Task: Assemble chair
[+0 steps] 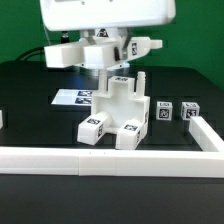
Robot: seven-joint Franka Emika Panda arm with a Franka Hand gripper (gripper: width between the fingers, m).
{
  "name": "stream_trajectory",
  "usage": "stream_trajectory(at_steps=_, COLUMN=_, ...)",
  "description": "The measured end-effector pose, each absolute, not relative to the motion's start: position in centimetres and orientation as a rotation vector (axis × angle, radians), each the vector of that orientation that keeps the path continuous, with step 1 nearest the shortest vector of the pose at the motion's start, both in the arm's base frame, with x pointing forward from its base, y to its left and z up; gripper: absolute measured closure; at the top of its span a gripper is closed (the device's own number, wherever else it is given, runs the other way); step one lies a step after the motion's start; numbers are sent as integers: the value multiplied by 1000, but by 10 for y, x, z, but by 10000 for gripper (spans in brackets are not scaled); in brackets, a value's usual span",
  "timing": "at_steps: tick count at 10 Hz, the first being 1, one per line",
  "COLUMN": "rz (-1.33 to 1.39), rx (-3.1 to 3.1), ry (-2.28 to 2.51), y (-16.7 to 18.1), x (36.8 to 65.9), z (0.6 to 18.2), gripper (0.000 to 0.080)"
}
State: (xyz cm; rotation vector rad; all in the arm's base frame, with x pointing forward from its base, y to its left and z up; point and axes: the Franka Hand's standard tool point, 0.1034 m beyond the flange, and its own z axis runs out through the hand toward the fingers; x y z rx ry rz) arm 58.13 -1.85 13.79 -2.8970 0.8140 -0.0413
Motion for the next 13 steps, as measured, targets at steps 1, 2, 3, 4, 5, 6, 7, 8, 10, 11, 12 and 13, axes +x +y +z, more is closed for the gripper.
stream_trajectory(at_steps=1, rz=-41, rx=-2898, ry=813, y=-22, x=581, z=138, gripper=515)
stream_trajectory(at_steps=2, rz=-40, rx=-2898, ry=815, y=-23, x=580, z=137, gripper=515)
stream_trajectory(at_steps=3, rz=-34, rx=-2905, ry=803, y=-20, x=579, z=136, gripper=515)
stream_trajectory(at_steps=4, rz=-19, rx=-2915, ry=784, y=-14, x=576, z=133, gripper=515)
stream_trajectory(at_steps=5, rz=40, rx=-2950, ry=720, y=-8, x=576, z=134, gripper=515)
stream_trajectory(at_steps=6, rz=107, rx=-2990, ry=651, y=-4, x=581, z=135, gripper=515)
stream_trajectory(at_steps=7, rz=134, rx=-3019, ry=609, y=-2, x=587, z=134, gripper=515)
stream_trajectory(at_steps=8, rz=126, rx=-3016, ry=617, y=-3, x=588, z=133, gripper=515)
stream_trajectory(at_steps=10, rz=130, rx=-3017, ry=617, y=-3, x=587, z=132, gripper=515)
stream_trajectory(at_steps=11, rz=129, rx=-3032, ry=583, y=-4, x=587, z=132, gripper=515)
stream_trajectory(at_steps=12, rz=125, rx=-3055, ry=538, y=-2, x=587, z=133, gripper=515)
stream_trajectory(at_steps=13, rz=120, rx=-3084, ry=493, y=5, x=587, z=133, gripper=515)
